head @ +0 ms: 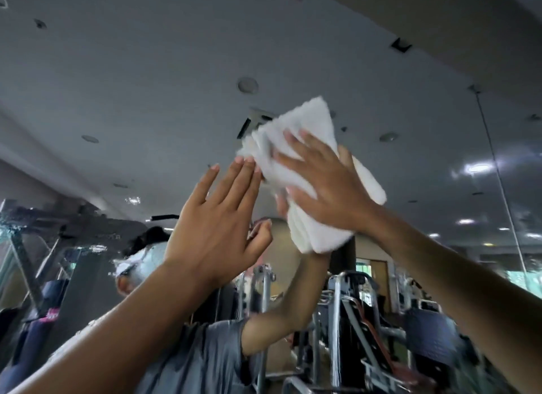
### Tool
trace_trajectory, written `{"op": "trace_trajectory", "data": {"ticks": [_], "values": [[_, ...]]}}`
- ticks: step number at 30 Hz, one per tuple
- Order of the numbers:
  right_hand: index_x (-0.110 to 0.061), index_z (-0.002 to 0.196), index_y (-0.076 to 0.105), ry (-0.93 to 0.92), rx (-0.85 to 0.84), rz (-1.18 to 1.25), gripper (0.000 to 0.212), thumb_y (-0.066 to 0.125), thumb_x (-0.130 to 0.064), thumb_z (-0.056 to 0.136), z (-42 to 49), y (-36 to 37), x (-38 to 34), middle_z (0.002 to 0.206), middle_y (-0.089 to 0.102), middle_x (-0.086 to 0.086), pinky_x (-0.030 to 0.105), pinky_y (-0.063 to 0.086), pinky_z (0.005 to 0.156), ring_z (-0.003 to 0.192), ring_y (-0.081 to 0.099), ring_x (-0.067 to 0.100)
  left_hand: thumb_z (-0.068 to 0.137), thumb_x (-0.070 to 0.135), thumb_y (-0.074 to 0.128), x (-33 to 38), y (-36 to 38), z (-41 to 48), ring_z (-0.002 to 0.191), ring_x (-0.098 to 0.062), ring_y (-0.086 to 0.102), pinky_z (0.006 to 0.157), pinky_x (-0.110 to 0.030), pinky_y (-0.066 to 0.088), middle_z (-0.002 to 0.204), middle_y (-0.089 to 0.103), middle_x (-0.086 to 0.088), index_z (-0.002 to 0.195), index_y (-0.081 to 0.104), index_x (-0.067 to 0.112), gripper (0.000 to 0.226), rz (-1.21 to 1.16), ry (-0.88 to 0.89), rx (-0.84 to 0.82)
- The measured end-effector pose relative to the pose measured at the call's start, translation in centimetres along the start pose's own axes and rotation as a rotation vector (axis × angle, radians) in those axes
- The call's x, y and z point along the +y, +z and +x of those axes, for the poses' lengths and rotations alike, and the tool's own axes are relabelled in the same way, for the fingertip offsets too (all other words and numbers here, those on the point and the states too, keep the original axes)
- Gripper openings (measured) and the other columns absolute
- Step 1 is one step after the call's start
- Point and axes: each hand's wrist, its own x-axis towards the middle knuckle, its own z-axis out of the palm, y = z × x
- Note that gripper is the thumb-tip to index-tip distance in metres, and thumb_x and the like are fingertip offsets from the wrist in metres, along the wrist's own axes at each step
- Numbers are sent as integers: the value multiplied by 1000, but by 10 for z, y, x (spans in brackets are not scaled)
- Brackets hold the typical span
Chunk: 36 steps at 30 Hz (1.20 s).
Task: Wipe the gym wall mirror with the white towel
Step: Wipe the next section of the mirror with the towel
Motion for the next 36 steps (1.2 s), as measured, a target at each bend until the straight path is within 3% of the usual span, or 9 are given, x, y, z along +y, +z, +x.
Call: {"op": "trace_trajectory", "data": {"ticks": [4, 8, 10, 20, 23, 26, 28, 33, 36], "values": [[-40, 154, 26, -20, -91, -48, 61, 37, -48, 94, -60, -2, 48, 166, 14, -7, 58, 27, 109, 153, 12, 16, 95, 49, 38, 1, -3, -17, 151, -30, 24, 122, -53, 15, 161, 26, -19, 153, 30, -2, 77, 5, -25, -16], [-41, 155, 25, 737, 37, 129, 59, 31, -49, 97, -8, -7, 61, 167, 15, -4, 65, 17, 115, 152, 13, 23, 96, 50, 32, 3, -4, -24, 152, -31, 23, 123, -53, 13, 162, 25, -18, 153, 30, -1, 77, 8, -35, -27], [-41, 156, 23, 882, 64, 120, 56, 34, -42, 100, 29, -8, 41, 167, 13, -5, 65, 12, 114, 152, 11, 23, 97, 50, 32, 4, -4, -23, 152, -30, 23, 123, -53, 14, 162, 25, -18, 154, 30, 0, 76, 7, -38, -20], [-39, 153, 27, -212, -118, -96, 63, 42, -50, 93, -118, 12, -7, 168, 3, -7, 64, 26, 106, 155, 5, 19, 100, 51, 24, 11, -10, -45, 153, -31, 19, 123, -55, 14, 163, 21, -17, 154, 29, 1, 74, -12, -75, -50], [-46, 151, 26, 78, -129, -22, 65, 40, -45, 87, -135, 4, 32, 167, 4, -9, 75, 31, 102, 153, 8, 17, 100, 51, 22, 22, -9, -61, 154, -33, 12, 123, -56, 12, 165, 16, -19, 156, 24, 1, 76, 3, -92, -76], [-43, 152, 31, 609, 18, 129, 62, 31, -51, 91, -89, 0, 23, 167, 15, -7, 68, 20, 113, 152, 12, 18, 100, 50, 23, 39, -7, -85, 154, -33, 12, 123, -56, 14, 165, 15, -20, 157, 22, 1, 75, -1, -87, -57], [-44, 154, 26, 694, 43, 132, 58, 34, -48, 96, -68, 4, -11, 168, 10, -8, 66, 12, 116, 154, 6, 18, 101, 49, 24, 43, -8, -97, 154, -31, 14, 123, -55, 15, 165, 18, -18, 157, 24, 2, 73, -8, -85, -41], [-40, 155, 24, 113, -21, 21, 62, 36, -53, 95, -129, 20, -99, 168, 13, -1, 60, 24, 108, 154, 9, 24, 101, 47, 30, 36, -12, -119, 153, -28, 20, 122, -53, 17, 164, 23, -12, 156, 31, 6, 68, -1, -70, -17], [-34, 151, 33, -147, -61, -22, 57, 42, -48, 97, -195, 21, -82, 165, 19, 3, 56, 30, 103, 153, 17, 27, 102, 47, 28, 36, -14, -123, 152, -28, 22, 122, -53, 18, 164, 25, -13, 156, 31, 6, 68, -6, -76, -11]]}}
